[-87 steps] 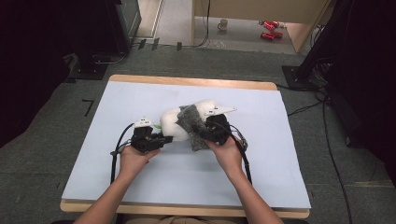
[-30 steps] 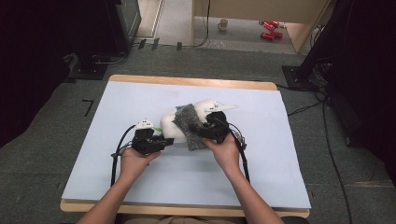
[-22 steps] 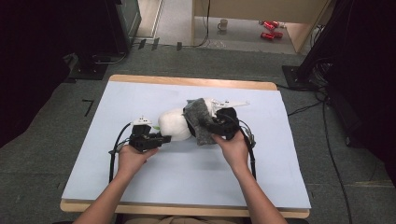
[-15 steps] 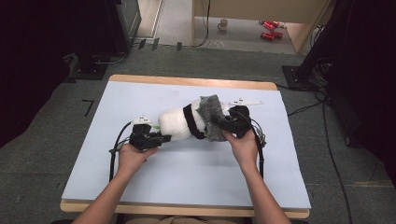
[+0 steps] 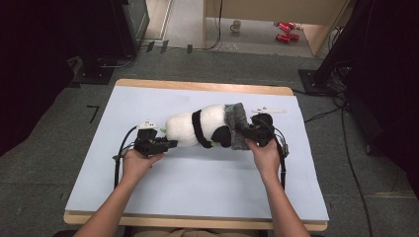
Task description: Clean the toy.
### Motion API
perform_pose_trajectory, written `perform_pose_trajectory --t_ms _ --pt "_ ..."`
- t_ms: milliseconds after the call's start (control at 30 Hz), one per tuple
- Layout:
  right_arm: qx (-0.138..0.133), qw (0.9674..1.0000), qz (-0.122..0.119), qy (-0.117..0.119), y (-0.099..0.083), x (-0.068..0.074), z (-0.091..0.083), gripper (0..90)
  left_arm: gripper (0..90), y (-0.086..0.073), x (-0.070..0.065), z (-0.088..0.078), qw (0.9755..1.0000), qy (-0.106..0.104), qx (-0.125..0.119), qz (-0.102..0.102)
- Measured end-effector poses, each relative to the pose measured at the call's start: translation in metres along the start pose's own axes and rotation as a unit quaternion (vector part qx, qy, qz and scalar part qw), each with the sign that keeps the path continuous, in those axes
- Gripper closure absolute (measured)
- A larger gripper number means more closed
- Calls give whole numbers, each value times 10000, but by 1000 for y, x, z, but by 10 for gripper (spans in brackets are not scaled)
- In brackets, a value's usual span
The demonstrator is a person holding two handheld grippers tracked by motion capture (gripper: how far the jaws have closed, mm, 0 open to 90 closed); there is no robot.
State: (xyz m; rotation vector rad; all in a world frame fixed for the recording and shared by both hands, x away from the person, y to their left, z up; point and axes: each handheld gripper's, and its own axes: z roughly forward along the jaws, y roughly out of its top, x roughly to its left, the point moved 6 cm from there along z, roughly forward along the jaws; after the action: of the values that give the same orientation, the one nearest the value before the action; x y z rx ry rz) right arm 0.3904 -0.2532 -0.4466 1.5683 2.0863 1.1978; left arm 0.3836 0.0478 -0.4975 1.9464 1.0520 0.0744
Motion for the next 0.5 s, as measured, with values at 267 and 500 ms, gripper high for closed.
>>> perform_pose_trajectory --t_ms 267,500 --pt "224 9980 190 559 -8 9 10 776 694 -1 -4 -1 9997 -238 -21 48" --pt "363 9943 181 989 -9 28 -10 782 710 4 -12 -23 9968 -756 101 -222"
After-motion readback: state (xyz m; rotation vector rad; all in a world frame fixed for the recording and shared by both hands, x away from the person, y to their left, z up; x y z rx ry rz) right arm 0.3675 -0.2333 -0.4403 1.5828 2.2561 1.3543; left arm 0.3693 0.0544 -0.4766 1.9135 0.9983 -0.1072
